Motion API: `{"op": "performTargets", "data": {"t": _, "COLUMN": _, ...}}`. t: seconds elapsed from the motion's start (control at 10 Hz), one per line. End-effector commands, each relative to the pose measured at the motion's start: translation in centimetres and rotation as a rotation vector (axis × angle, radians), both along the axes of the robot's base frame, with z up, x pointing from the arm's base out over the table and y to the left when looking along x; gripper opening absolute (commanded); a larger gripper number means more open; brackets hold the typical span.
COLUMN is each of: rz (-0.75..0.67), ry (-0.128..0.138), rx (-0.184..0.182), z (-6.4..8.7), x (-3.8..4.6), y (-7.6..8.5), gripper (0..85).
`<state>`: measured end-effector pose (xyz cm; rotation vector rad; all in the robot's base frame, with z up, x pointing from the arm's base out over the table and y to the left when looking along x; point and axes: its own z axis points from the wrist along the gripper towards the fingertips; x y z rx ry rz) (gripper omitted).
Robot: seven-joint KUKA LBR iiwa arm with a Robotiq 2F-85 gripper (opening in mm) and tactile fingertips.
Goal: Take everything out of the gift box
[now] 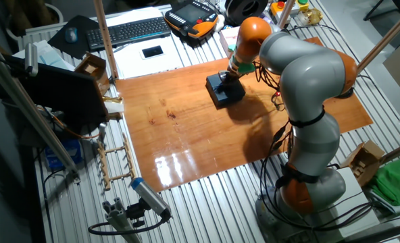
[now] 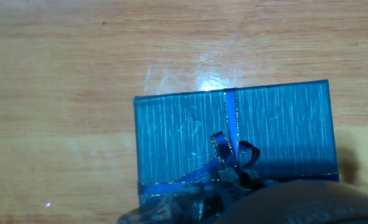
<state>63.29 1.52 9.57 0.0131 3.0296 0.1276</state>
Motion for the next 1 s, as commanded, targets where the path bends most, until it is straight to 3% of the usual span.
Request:
{"op": "performTargets", "data": {"t": 0.0, "rz": 0.000, "ry": -0.004, "rx": -0.010, "z": 0.2, "x": 0.03, "y": 0.0, "gripper": 1.0}}
{"op": "performTargets", "data": {"t": 0.3, "rz": -0.002, "ry": -0.004, "rx": -0.031, "z": 0.9, "x": -0.01, "y": -0.1, "gripper": 1.0}}
{"op": "performTargets", "data": {"t": 0.9, "rz": 0.004, "ry": 0.009, "rx": -0.029, "z": 3.8, "x": 0.06, "y": -0.8, "gripper": 1.0}}
